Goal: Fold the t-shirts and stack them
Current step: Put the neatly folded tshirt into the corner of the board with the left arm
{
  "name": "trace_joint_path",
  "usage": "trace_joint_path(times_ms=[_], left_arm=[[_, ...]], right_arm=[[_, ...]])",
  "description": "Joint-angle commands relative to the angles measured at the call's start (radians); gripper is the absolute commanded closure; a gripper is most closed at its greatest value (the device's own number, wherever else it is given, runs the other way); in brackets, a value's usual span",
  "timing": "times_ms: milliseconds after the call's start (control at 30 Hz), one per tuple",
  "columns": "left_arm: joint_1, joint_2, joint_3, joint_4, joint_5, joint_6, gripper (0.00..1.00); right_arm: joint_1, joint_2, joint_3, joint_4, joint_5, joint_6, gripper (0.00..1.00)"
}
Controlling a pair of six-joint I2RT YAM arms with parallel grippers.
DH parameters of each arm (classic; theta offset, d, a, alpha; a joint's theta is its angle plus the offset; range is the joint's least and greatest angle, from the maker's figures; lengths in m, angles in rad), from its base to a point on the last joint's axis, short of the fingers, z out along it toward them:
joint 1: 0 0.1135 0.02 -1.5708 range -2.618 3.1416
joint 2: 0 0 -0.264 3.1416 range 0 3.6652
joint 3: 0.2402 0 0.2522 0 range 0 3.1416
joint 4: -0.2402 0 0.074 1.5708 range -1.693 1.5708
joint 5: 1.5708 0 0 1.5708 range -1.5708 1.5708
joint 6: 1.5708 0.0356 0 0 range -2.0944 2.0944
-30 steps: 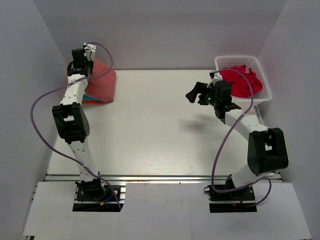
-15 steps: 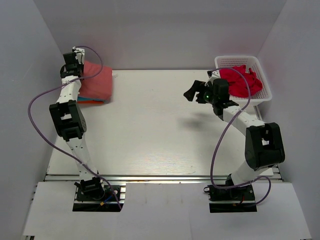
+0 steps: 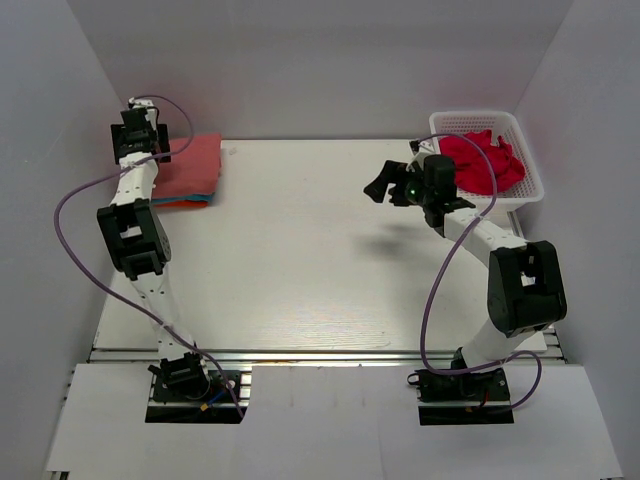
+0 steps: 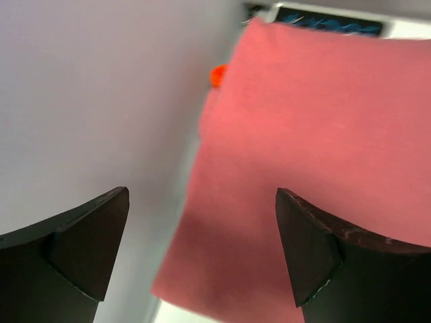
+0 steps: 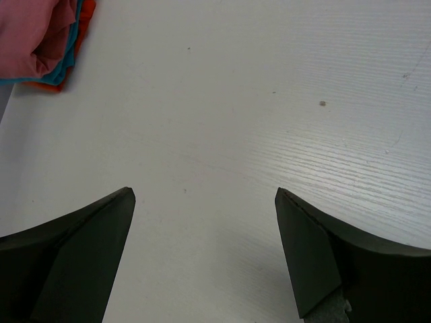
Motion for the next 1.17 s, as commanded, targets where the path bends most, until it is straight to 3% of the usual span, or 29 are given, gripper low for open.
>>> trace_joint_path(times_ms=[0, 267, 567, 733, 833, 933, 1133], left_arm=[[-0.026, -0.179, -0.055, 0.013, 0.111, -0.109, 0.0], [-0.098, -0.37, -0.251, 0.019, 0.379, -0.229, 0.0], [-0.459, -0.676, -0.814, 0.286, 0.338, -0.369, 0.0], [-0.669, -0.748, -0.963, 0.297, 0.29, -0.369, 0.0], [-0.721, -0.894, -1.137, 0.433, 0.349, -0.39, 0.0], [-0.746, -0.982, -1.23, 0.477, 0.303, -0.39, 0.0], [-0.777, -1.034, -1.264, 0.456, 0.278, -0.381, 0.0]], right_arm=[[0.005, -0.014, 0.035, -0.009, -0.024, -0.036, 0.1], [-0.001, -0.072, -0.067, 0.031, -0.022, -0.032, 0.1], [-0.002, -0.213, -0.28, 0.081, 0.007, -0.013, 0.1], [-0.004, -0.335, -0.408, 0.118, 0.025, -0.038, 0.1], [-0.004, -0.382, -0.471, 0.147, 0.031, -0.044, 0.1], [-0.002, -0.428, -0.527, 0.209, 0.008, -0.048, 0.1], [-0.001, -0.471, -0.59, 0.283, -0.013, -0.045, 0.1]])
